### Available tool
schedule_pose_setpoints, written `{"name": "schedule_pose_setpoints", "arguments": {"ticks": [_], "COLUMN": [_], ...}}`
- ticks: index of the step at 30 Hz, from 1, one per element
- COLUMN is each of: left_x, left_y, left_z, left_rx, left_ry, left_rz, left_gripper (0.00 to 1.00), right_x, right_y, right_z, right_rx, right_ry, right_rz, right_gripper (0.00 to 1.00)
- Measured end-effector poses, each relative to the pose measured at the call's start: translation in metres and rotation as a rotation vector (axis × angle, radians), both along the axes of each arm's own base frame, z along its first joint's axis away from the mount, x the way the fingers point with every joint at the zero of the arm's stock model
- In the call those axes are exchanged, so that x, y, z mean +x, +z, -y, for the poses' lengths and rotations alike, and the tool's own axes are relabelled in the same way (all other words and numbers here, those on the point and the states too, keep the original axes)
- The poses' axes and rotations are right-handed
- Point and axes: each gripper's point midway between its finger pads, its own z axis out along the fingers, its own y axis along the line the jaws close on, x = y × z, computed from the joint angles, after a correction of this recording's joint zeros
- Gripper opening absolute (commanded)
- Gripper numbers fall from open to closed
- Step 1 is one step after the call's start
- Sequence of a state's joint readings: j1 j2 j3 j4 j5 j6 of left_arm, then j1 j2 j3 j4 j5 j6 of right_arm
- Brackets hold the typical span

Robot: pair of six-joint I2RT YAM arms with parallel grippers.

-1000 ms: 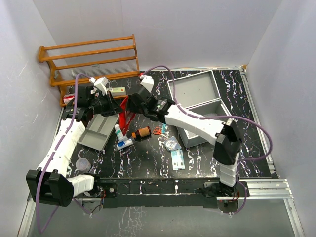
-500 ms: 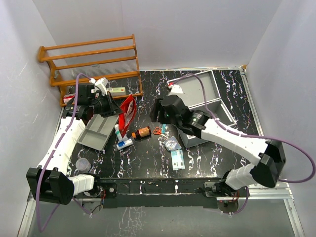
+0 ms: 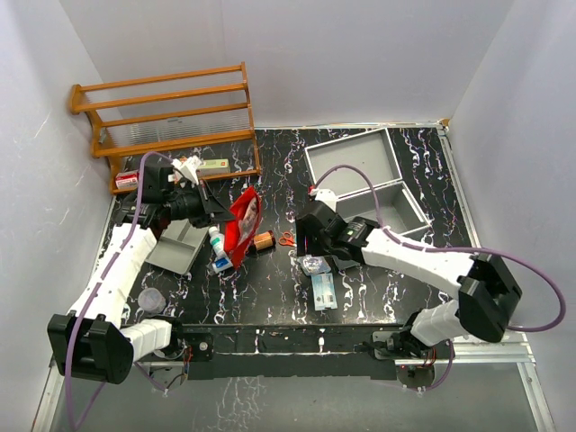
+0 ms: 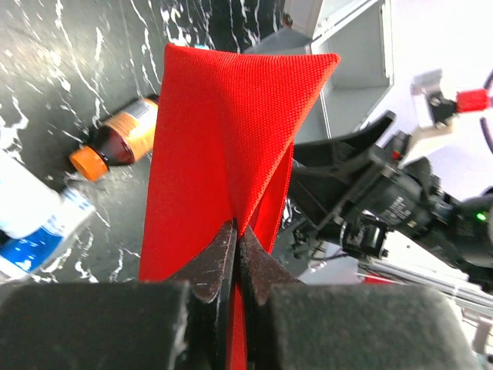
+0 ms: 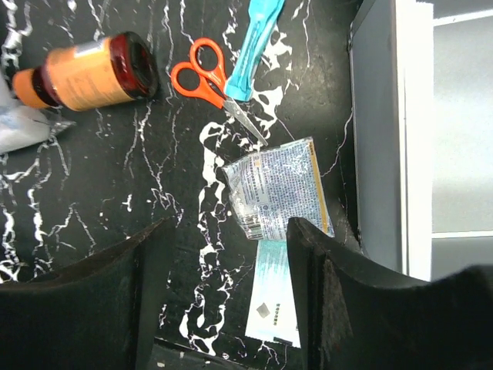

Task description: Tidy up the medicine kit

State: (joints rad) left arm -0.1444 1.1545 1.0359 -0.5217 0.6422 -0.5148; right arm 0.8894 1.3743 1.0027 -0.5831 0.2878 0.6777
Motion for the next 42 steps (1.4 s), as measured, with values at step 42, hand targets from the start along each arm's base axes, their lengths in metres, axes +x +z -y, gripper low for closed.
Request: {"name": "schedule_pose_setpoints", "arguments": {"ticks": [42], "left_x": [-0.068], "left_y": [-0.076], "left_z": [0.026], "left_rx": [0.041], "left_ry": [-0.029], "left_rz": [-0.133], "left_gripper": [0.0], "right_x": [-0.087], "right_y": [-0.103], "right_z": [0.032], "right_rx": [-0.267], "right_ry": [0.092], "right_rz": [-0.253], "right_gripper": [0.42]}}
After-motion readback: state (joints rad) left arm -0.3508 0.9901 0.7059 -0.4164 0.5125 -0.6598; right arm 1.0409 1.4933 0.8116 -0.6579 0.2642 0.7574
